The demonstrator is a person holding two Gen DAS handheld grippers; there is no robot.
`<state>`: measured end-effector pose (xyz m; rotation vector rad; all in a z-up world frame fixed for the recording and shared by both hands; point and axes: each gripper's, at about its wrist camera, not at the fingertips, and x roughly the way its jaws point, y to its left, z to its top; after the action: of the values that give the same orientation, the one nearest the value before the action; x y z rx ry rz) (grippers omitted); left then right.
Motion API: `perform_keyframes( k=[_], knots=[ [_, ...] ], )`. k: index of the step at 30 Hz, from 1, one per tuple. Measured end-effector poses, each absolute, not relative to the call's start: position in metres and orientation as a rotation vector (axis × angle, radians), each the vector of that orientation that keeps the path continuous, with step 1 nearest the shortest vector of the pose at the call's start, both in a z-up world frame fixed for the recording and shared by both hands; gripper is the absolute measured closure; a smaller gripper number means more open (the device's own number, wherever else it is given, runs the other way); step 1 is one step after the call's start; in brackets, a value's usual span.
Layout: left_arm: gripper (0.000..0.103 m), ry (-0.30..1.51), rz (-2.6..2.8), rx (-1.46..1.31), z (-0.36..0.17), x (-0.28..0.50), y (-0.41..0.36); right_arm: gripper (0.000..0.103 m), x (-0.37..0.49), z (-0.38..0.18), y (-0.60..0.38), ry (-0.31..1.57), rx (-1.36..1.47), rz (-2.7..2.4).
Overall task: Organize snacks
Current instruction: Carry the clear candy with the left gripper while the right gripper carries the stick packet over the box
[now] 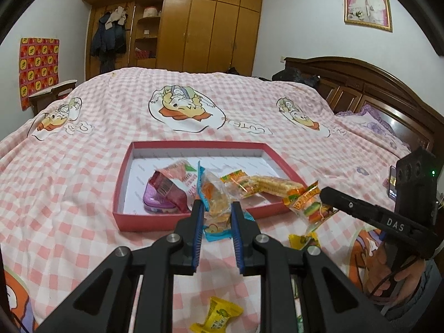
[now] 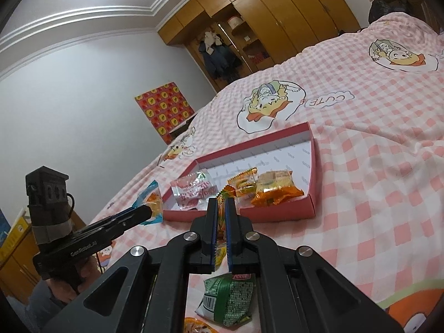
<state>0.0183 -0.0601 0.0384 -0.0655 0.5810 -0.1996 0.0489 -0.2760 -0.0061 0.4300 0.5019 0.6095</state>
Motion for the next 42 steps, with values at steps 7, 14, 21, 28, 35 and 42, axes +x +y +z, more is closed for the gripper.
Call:
perform_keyframes(
  k=[7, 14, 21, 28, 35, 42],
  knots=[
    [0.083, 0.567, -0.195, -0.069, 0.043, 0.032, -0.058, 0.097, 0.054, -0.002, -0.276, 0.502, 0.433, 0.603],
    [0.083, 0.545, -0.178, -0.087, 0.046, 0.046, -0.048, 0.097, 0.069, 0.010, -0.276, 0.479, 0.448, 0.604],
    [0.083, 0.531, -0.144, -0.112, 0.050, 0.063, -0.038, 0.097, 0.091, 0.016, -0.267, 0.479, 0.448, 0.604],
    [0.083, 0.550, -0.117, -0.101, 0.042, 0.074, -0.036, 0.097, 0.106, 0.023, -0.260, 0.477, 0.459, 0.612],
    [0.083, 0.556, -0.097, -0.097, 0.035, 0.082, -0.032, 0.097, 0.122, 0.024, -0.233, 0.492, 0.397, 0.620],
    [0.083, 0.544, -0.080, -0.102, 0.028, 0.084, -0.027, 0.097, 0.124, 0.006, -0.220, 0.504, 0.314, 0.583]
  ],
)
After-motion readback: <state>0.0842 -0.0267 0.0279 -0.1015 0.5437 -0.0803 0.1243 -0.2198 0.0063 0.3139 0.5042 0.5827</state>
